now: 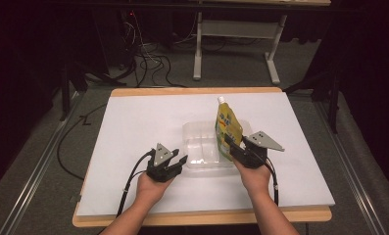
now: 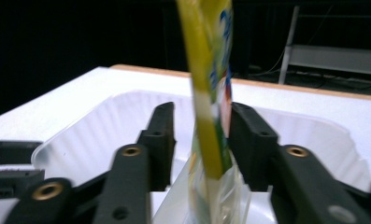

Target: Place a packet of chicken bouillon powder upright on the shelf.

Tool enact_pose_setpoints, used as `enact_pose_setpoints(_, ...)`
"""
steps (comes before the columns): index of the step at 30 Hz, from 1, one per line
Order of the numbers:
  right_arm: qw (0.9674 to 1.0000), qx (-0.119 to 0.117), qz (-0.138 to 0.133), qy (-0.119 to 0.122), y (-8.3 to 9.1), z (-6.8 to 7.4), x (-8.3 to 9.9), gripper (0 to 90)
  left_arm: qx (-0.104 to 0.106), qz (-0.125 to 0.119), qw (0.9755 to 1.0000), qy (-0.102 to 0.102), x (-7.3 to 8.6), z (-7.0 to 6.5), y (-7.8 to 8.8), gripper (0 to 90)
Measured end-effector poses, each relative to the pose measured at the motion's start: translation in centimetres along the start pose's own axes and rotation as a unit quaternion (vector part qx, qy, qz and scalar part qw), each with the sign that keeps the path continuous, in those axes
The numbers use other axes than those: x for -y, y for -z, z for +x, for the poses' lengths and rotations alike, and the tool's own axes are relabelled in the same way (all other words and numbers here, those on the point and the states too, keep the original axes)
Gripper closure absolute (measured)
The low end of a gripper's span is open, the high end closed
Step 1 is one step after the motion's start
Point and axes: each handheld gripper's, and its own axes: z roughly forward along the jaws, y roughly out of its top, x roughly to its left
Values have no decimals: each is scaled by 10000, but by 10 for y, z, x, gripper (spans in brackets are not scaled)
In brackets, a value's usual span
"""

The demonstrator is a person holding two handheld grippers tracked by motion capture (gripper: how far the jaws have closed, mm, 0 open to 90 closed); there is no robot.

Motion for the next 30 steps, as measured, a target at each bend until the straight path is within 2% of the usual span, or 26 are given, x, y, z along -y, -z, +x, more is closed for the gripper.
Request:
enact_pose_setpoints(7,9996,-121,225,148,3,0,1,383,70,-64,10000,-16,-2,2,6,522)
enact_pose_setpoints(12,9993,-194,217,248,20,-5,4,323,121,-157,9998,-56,-4,10,21,482)
enact_pose_setpoints(14,9993,-146,168,285,30,-10,6,299,100,-194,9998,-48,-3,16,29,473)
enact_pose_setpoints(16,9995,-136,94,254,43,-18,9,288,42,-205,9998,-59,-2,24,37,458)
enact_pose_setpoints(20,9997,73,-44,224,69,-43,16,268,-262,-192,9995,14,1,41,49,428)
enact_pose_setpoints(24,9989,431,-197,-19,93,-74,29,270,-587,-99,9979,273,9,60,54,416)
enact_pose_setpoints(27,9974,687,-153,-160,100,-93,38,273,-690,-14,9964,485,12,66,53,409)
enact_pose_setpoints(30,9964,782,-134,-285,100,-103,42,279,-753,18,9962,439,13,65,52,406)
